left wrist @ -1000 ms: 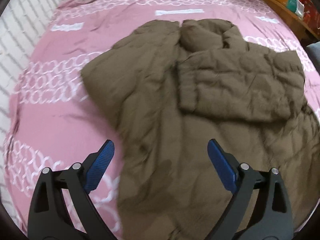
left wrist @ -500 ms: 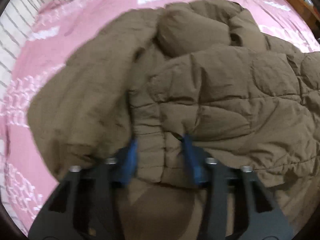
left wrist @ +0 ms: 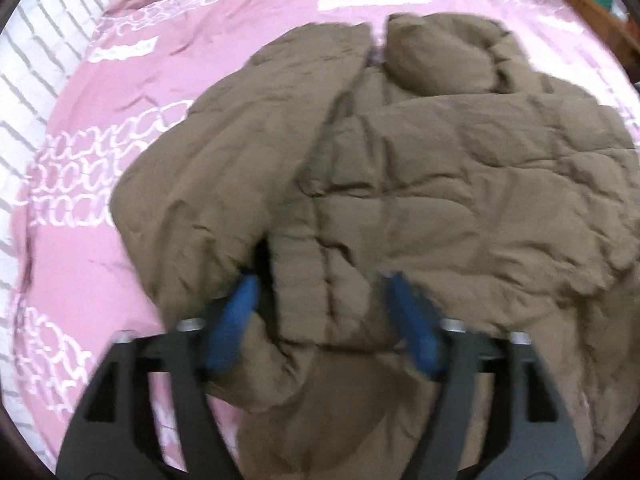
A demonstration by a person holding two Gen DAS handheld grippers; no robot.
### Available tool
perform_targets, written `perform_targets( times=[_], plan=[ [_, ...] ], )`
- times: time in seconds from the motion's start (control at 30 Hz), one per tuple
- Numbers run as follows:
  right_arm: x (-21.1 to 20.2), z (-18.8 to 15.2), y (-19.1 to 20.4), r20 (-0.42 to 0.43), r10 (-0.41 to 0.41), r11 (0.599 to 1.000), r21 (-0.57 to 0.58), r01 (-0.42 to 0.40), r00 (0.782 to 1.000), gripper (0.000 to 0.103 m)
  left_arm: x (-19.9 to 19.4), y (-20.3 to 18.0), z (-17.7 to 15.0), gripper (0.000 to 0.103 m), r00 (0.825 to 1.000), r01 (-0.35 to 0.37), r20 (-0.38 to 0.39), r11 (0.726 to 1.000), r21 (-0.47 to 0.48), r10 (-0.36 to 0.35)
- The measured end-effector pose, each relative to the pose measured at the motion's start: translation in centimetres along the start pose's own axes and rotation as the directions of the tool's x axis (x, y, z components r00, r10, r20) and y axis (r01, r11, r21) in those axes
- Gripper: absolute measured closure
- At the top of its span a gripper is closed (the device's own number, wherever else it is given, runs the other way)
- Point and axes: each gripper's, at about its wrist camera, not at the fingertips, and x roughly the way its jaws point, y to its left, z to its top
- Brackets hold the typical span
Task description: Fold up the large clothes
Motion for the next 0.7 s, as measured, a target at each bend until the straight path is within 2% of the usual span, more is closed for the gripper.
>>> perform_targets(
  times=[0.07,0.13,0.2,0.23,0.37,0.4,0.47,0.6,0.63,0.7],
  plan=[
    [-0.3,0.0,0.4,0.004,0.007,1.0,-0.007,-0.007,1.0,0.015,-1.8,-0.6,-0.5,0.007,0.998,-0.005,0.065,1.0,0.019,0.003],
    [-0.6,0.1,0.4,0.017,0.006,1.0,0.004,-0.006,1.0,0.011,-3.6,-1.0,-0.5,0.003,0.993,-0.03,0.117,0.999,0.039,0.025],
    [-0.9,0.5,0.5,0.035,0.016,1.0,0.025,-0.017,0.999,0.009,-5.1,-1.0,0.0,0.003,0.986,-0.036,0.161,0.999,0.039,0.029],
    [-0.9,0.7,0.6,0.038,0.018,0.999,0.03,-0.019,0.999,0.009,-5.1,-1.1,0.6,0.003,0.987,-0.018,0.16,0.999,0.034,0.013],
    [-0.8,1.4,1.7,0.053,-0.003,1.0,0.013,0.002,0.999,0.009,-4.3,-2.1,1.4,0.003,0.987,0.132,0.094,0.991,0.011,-0.133],
    [-0.8,1.5,1.8,0.056,-0.005,1.0,0.007,0.005,0.998,0.008,-3.8,-2.5,1.3,0.003,0.991,0.113,0.07,0.994,0.004,-0.113],
    [-0.6,1.7,2.4,0.063,-0.019,1.0,-0.013,0.02,0.998,0.008,-3.2,-3.4,1.8,0.003,0.994,0.084,0.075,0.996,0.011,-0.085],
    [0.1,2.1,2.8,0.076,-0.016,1.0,-0.005,0.016,0.997,0.008,-4.0,-3.6,3.0,0.003,0.985,0.005,0.17,1.0,-0.009,-0.003],
    [0.4,2.2,2.8,0.083,-0.011,1.0,0.001,0.01,0.996,0.008,-3.5,-3.7,3.9,0.003,0.983,0.017,0.182,0.999,-0.03,-0.011],
    [1.3,2.5,2.9,0.078,-0.017,1.0,0.006,0.016,0.997,0.007,-2.3,-3.7,4.5,0.003,0.987,0.086,0.143,0.993,-0.077,-0.075]
  ],
)
